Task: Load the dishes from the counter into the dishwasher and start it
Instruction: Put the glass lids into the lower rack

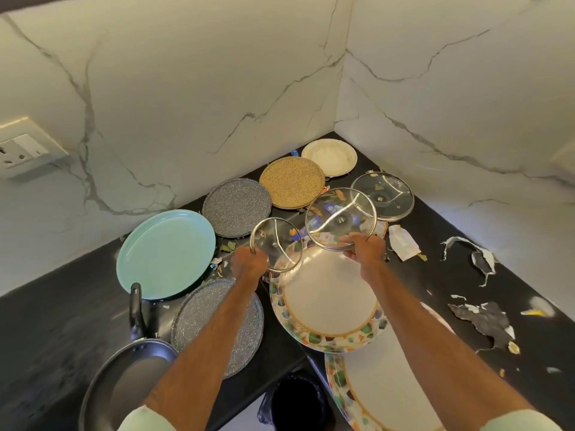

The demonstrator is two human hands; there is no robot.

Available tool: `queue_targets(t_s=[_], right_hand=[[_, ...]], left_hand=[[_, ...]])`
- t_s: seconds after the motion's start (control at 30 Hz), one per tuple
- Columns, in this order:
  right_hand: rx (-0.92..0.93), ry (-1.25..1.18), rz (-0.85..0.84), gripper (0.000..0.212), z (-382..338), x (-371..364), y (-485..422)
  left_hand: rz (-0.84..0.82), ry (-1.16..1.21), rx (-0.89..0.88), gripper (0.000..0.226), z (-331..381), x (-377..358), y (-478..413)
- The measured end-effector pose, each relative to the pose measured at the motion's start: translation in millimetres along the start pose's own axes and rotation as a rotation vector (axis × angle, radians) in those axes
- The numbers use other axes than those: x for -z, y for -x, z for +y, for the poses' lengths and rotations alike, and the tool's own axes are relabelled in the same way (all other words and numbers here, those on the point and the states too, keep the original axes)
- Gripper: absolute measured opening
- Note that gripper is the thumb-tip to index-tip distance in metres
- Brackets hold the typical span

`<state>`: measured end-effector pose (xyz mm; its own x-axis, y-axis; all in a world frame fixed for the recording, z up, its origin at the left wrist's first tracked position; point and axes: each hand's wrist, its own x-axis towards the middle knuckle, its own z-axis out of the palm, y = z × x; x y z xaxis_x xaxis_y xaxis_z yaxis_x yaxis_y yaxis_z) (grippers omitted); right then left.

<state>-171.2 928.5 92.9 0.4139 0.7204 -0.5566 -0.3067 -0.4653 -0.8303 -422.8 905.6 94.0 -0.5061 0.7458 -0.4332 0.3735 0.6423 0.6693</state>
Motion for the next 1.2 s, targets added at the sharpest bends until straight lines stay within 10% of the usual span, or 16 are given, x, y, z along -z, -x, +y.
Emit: queue_targets(t_s=[0.37, 1.2], right_hand=[[0.435, 0.076, 0.273, 0.017, 10, 79, 143], [0.209, 0.187, 1.05, 0.023, 229, 432, 551]], left_hand=[[0.031, -0.151, -0.711, 0.018, 37, 78, 76], [-1.459, -0.601, -2.18, 0.029, -78, -124, 568]])
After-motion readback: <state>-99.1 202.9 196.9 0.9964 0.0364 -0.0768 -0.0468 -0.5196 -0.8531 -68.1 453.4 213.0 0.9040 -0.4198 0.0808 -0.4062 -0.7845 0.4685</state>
